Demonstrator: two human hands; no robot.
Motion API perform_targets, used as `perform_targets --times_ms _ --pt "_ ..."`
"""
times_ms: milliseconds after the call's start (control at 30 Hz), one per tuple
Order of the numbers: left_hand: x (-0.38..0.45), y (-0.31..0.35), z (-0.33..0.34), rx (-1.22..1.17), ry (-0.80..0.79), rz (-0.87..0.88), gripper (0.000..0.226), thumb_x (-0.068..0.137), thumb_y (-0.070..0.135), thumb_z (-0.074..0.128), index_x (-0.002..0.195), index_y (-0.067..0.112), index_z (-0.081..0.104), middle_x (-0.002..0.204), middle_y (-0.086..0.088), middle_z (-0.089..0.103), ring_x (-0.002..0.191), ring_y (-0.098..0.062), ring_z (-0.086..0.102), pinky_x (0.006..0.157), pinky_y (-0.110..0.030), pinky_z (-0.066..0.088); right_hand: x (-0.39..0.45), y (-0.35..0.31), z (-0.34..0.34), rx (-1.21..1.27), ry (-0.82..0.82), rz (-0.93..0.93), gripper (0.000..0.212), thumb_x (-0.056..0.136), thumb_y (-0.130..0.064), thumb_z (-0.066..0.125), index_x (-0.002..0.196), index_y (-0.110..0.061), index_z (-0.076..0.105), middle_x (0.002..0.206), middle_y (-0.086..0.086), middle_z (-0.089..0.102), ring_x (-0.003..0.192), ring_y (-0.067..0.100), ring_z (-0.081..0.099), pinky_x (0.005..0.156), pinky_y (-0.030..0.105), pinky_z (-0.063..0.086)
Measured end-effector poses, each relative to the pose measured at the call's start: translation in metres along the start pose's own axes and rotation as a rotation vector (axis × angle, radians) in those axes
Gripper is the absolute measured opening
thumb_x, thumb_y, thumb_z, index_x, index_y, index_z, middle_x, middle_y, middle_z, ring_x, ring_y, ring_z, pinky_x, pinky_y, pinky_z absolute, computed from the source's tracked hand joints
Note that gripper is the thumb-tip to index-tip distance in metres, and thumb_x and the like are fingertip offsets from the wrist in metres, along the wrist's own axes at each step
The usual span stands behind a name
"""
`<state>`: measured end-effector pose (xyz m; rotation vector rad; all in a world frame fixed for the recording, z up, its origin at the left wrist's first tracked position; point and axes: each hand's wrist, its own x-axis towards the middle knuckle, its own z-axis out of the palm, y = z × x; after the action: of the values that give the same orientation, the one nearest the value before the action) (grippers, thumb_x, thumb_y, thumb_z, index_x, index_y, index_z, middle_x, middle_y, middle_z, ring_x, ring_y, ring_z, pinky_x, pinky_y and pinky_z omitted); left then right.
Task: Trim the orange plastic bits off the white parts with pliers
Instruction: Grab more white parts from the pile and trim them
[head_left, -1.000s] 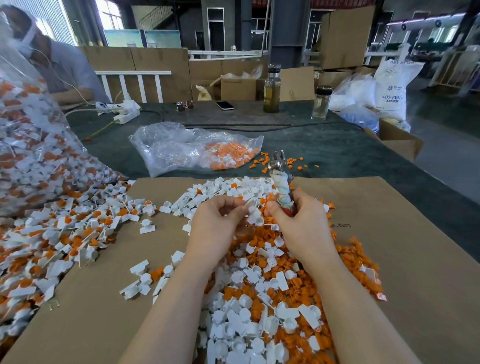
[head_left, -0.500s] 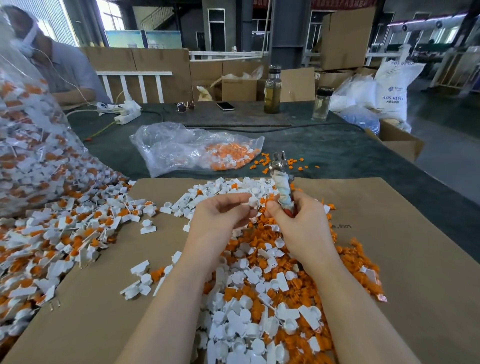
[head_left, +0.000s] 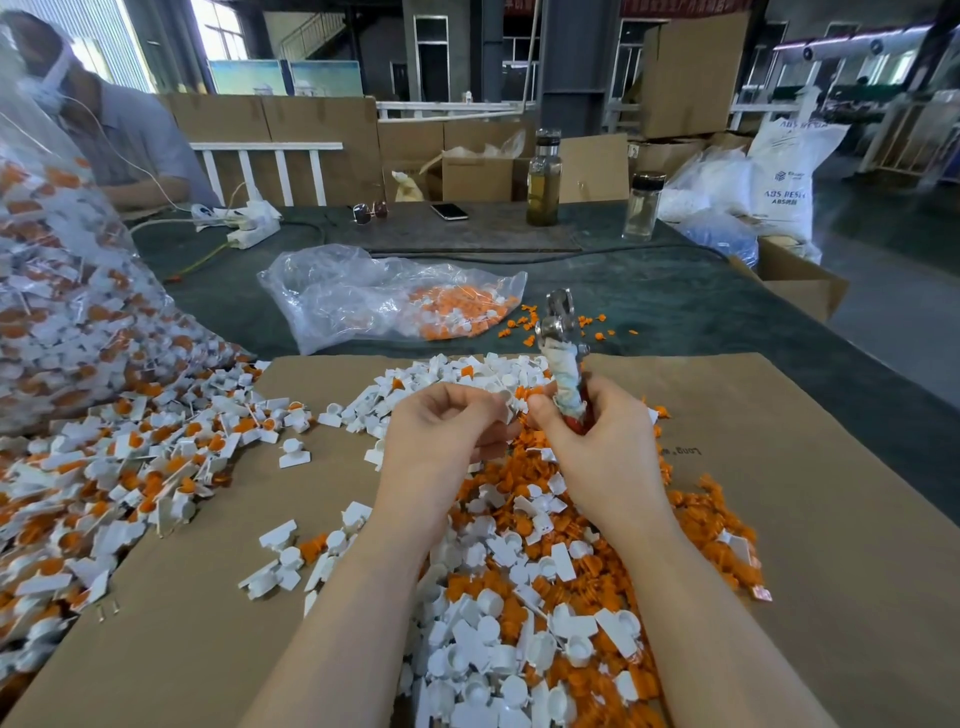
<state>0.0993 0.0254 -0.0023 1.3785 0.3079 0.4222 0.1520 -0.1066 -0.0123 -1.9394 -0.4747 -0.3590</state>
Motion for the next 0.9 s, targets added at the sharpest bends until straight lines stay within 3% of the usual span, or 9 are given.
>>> perform_targets --times_ms 133,333,567,700,900 --pt "-0.0022 -0.0004 0.0049 0.046 -0.002 0.02 0.004 0.088 0.007 0.072 0.087 0.004 0.069 0.075 -0.012 0.075 0.071 -0.02 0.075 0.063 -0.027 0.061 -0.0002 0.0003 -0.0002 -0.043 0.008 -0.011 0.016 0.087 -0.037 0.067 0.094 -0.023 0.063 0.076 -0.016 0.063 0.073 -0.003 0.06 0.056 0.011 0.043" --pt "-0.003 0.0011 0.0047 0.083 0.023 0.063 0.008 0.084 0.006 0.076 0.089 0.01 0.073 0.075 -0.008 0.076 0.071 -0.021 0.075 0.063 -0.025 0.06 -0.0035 -0.0016 0.0014 -0.155 0.063 -0.086 0.017 0.086 -0.029 0.071 0.085 -0.027 0.054 0.065 -0.019 0.053 0.065 -0.001 0.056 0.051 0.011 0.038" --pt "-0.006 0.0041 0.0098 0.176 0.091 0.139 0.014 0.079 0.014 0.083 0.075 0.025 0.076 0.07 0.002 0.075 0.071 -0.016 0.074 0.068 -0.025 0.061 -0.0065 -0.0054 0.0019 -0.2 0.129 -0.119 0.02 0.084 -0.028 0.072 0.084 -0.028 0.053 0.061 -0.02 0.049 0.056 0.001 0.053 0.049 0.011 0.031" --pt "-0.0078 0.0057 0.0104 0.217 0.092 0.153 0.012 0.079 0.019 0.083 0.075 0.028 0.077 0.07 0.005 0.075 0.073 -0.018 0.073 0.069 -0.027 0.062 -0.0067 -0.0051 0.0024 -0.214 0.121 -0.121 0.021 0.083 -0.026 0.072 0.08 -0.025 0.051 0.059 -0.016 0.049 0.054 0.004 0.052 0.048 0.017 0.03" --pt "-0.0087 0.006 0.0082 0.278 0.061 0.172 0.009 0.081 0.015 0.08 0.08 0.024 0.078 0.071 0.007 0.075 0.073 -0.015 0.073 0.07 -0.024 0.061 -0.0062 -0.0052 0.001 -0.225 0.086 -0.116 0.02 0.083 -0.027 0.072 0.081 -0.027 0.052 0.059 -0.018 0.049 0.055 0.002 0.052 0.048 0.011 0.028"
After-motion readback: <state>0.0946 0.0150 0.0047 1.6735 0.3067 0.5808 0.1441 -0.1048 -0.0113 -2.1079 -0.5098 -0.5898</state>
